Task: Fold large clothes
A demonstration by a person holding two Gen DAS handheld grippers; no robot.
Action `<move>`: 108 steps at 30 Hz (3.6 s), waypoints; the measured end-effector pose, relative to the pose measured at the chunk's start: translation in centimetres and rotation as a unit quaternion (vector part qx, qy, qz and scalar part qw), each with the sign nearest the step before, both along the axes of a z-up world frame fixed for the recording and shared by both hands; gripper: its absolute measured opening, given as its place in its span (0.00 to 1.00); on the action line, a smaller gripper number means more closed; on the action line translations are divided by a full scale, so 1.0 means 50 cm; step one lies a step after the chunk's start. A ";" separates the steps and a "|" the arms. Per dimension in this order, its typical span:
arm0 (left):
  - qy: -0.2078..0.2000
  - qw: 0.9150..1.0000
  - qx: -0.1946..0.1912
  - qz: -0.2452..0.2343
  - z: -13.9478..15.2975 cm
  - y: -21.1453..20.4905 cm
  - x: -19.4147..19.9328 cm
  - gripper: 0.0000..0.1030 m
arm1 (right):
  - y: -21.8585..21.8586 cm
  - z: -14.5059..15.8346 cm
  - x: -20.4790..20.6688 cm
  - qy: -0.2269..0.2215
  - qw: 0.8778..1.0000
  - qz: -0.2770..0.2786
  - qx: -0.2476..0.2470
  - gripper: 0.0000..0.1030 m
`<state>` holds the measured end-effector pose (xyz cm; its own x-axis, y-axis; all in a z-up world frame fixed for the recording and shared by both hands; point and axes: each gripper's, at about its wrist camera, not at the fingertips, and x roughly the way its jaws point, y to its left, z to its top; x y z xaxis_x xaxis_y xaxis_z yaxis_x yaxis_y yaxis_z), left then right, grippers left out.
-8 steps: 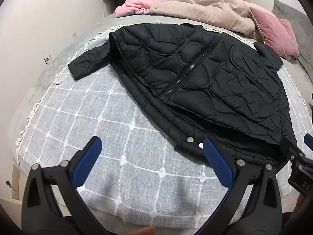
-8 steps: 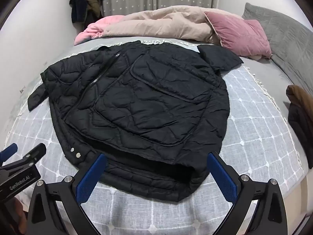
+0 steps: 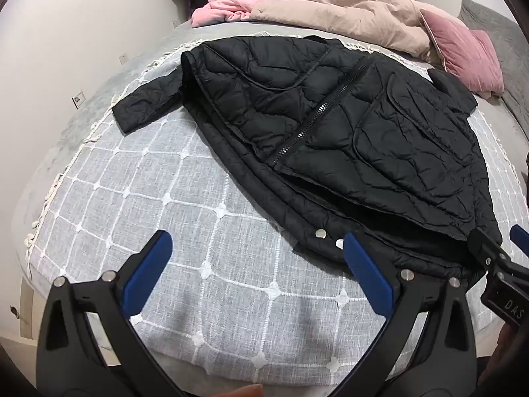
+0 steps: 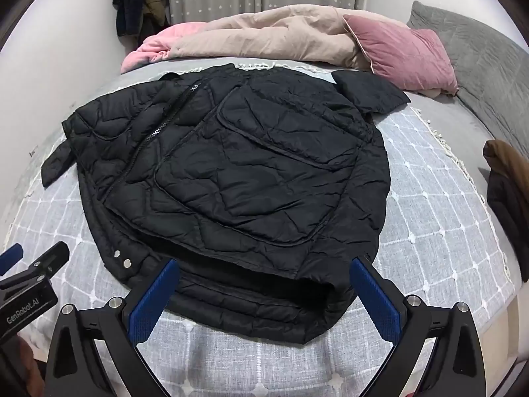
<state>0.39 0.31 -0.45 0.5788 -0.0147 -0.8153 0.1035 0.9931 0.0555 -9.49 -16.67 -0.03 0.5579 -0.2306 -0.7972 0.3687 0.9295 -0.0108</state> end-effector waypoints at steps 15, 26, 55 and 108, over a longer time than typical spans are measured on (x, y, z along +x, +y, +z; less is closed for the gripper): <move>0.010 1.000 0.005 -0.029 -0.013 -0.036 -0.010 1.00 | -0.012 -0.002 -0.006 0.009 1.000 0.000 0.003 1.00; -0.004 0.999 0.018 -0.030 -0.008 -0.044 -0.020 1.00 | -0.017 -0.004 -0.010 0.009 1.000 -0.003 -0.001 1.00; 0.006 0.999 0.015 -0.033 -0.011 -0.041 -0.014 1.00 | -0.012 -0.012 -0.007 0.014 1.000 -0.003 -0.004 1.00; -0.005 0.998 0.069 -0.001 0.002 0.044 0.138 1.00 | -0.245 -0.072 -0.034 0.035 0.982 -0.105 0.152 1.00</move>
